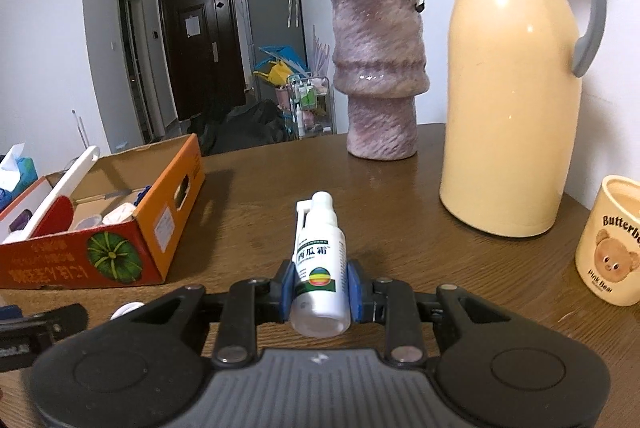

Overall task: Organize rigid objects
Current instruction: 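Grasp the second white bottle cap with the left tool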

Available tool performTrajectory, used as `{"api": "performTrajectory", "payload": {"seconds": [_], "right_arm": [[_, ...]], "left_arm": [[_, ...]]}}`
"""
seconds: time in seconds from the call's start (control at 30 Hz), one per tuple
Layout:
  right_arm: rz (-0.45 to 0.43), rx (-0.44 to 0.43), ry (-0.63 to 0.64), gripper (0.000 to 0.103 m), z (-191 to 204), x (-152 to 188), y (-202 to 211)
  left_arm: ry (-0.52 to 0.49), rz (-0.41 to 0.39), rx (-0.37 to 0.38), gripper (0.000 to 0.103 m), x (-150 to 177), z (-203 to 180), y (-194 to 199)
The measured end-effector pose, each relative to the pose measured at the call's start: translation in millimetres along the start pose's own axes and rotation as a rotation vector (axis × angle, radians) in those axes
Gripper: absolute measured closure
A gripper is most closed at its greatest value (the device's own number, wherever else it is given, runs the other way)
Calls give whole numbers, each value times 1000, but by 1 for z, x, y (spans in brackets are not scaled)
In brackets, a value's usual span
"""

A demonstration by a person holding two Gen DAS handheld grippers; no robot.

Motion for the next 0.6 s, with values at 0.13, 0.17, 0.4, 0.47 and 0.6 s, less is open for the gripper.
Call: {"api": "performTrajectory", "payload": {"seconds": [0.13, 0.17, 0.4, 0.47, 0.6], "right_arm": [[-16, -1, -18, 77, -7, -3, 4], [-19, -4, -20, 77, -7, -4, 5], [-43, -9, -20, 77, -6, -8, 9], [-43, -9, -24, 77, -7, -8, 8], [-42, -12, -21, 77, -6, -8, 8]], "left_arm": [[-16, -1, 8, 0, 1, -17, -4], [-19, -4, 7, 0, 0, -21, -4], [-50, 6, 14, 2, 3, -43, -7], [-62, 4, 7, 8, 4, -48, -7], [-110, 18, 0, 34, 8, -57, -11]]}}
Point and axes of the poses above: each gripper's, at about its wrist camera, not at the fingertips, and y roughly against the way its jaws point, z to its left, x to its underside, the point moved 6 cm from there along -y, roughly the way its jaws point, and after that the axes turned 10 degrees about -x, right-handed, at the moved point
